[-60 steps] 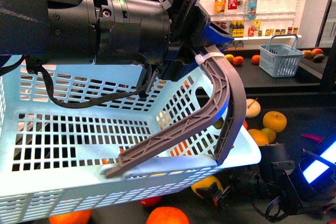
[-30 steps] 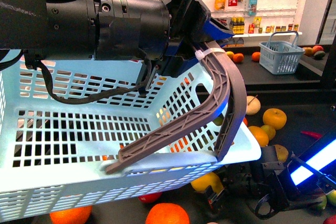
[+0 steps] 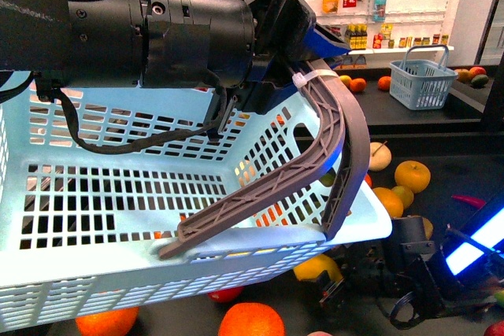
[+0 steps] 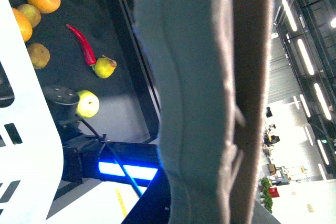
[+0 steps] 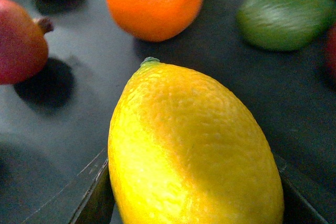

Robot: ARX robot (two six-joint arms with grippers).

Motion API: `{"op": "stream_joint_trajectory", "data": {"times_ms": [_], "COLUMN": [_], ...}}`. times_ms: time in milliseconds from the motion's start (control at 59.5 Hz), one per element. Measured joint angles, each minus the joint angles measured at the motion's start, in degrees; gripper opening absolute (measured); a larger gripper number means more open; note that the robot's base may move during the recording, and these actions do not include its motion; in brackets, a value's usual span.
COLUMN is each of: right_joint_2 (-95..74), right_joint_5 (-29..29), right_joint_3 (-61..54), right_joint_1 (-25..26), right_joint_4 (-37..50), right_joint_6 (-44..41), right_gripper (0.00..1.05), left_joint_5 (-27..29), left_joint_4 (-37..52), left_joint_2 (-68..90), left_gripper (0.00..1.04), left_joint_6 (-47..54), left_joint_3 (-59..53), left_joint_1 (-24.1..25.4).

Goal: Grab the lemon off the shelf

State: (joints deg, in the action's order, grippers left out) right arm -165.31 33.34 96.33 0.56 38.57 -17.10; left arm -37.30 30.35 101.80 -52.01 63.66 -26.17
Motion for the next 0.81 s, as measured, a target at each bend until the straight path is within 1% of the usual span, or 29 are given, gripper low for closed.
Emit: {"op": "stream_joint_trajectory", "data": {"times_ms": [118,286,403,521,588,672,806], "right_joint_2": [6.9,15.8,22.6,29.5,34.3,39.6,45.8], "right_joint_5": [-1.3,-1.9,-1.4,-0.6,-0.2,0.2,0.5], "right_joint_3": [-8.7,-18.8,-24.7,-28.8,-31.1,-33.4,-36.9], "right_joint_1": [3.9,9.2,11.5,11.5,10.5,8.6,4.2], "right_joint_4": [5.8,11.0,14.8,18.4,20.5,22.3,24.1], "right_joint_6": [1.1,2.9,5.8,9.5,12.1,15.1,18.7], "right_gripper": [0.66,0.66,0.66,0.66,0.66,0.66,0.66], "left_joint_5": [-0.1,0.0,0.0,-0.1,-0.1,-0.1,-0.1], "left_joint_4": [0.0,0.0,0.0,0.0,0.0,0.0,0.0], "left_joint_2": [0.0,0.0,0.0,0.0,0.0,0.0,0.0], "left_gripper": [0.08,0.08,0.08,0.08,0.08,0.08,0.08], "left_joint_6": [0.0,0.0,0.0,0.0,0.0,0.0,0.0], "left_joint_3": [0.0,0.0,0.0,0.0,0.0,0.0,0.0], "left_joint_1": [0.0,0.0,0.0,0.0,0.0,0.0,0.0]}}
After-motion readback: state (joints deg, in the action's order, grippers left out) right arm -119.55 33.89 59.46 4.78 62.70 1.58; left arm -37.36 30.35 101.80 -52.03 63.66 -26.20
